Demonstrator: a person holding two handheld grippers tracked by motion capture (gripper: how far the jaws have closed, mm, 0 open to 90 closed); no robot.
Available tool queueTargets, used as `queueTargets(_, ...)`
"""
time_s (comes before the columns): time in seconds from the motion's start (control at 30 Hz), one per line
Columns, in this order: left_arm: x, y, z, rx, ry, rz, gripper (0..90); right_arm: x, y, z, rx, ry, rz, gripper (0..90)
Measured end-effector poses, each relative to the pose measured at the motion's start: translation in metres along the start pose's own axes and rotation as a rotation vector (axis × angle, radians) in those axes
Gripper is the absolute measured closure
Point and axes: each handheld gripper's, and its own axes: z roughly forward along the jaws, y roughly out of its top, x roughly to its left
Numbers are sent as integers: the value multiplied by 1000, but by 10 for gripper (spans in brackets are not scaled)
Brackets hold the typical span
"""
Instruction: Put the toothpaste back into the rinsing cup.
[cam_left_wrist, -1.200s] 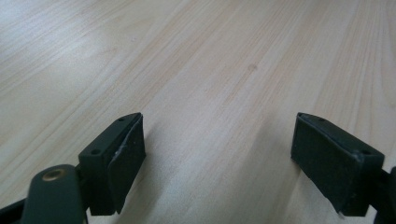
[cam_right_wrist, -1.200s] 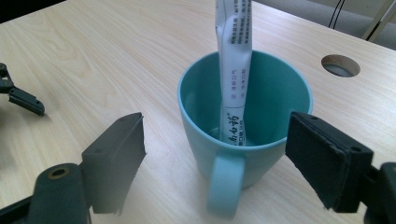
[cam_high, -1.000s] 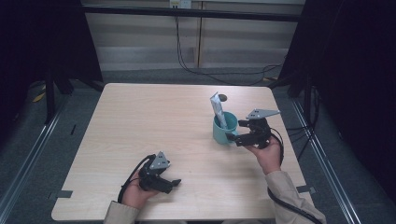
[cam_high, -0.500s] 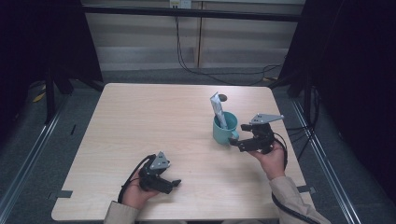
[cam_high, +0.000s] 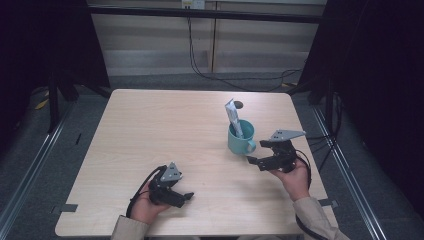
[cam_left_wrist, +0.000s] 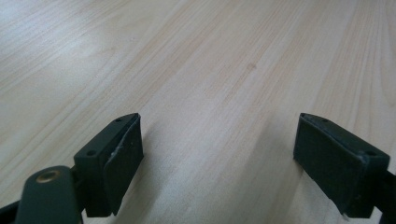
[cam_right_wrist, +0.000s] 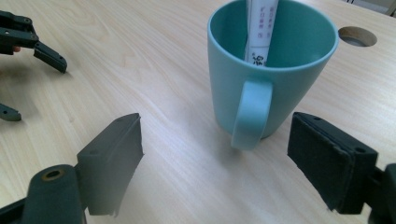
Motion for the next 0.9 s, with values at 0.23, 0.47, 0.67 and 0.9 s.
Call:
queueTargets(0.23, 0, 0, 0, 0, 0, 0, 155, 5, -9, 0, 13, 2, -8, 173)
queueTargets(0.47, 0, 0, 0, 3, 1, 0, 154, 12, -23, 2, 38, 4, -18, 173)
queueTargets(0.67, 0, 0, 0, 1, 2, 2, 154, 17, -36, 5, 61, 10, -12, 172)
queueTargets(0.9, 0, 0, 0, 1, 1, 2, 154, 19, -50, 8, 86, 8, -13, 173)
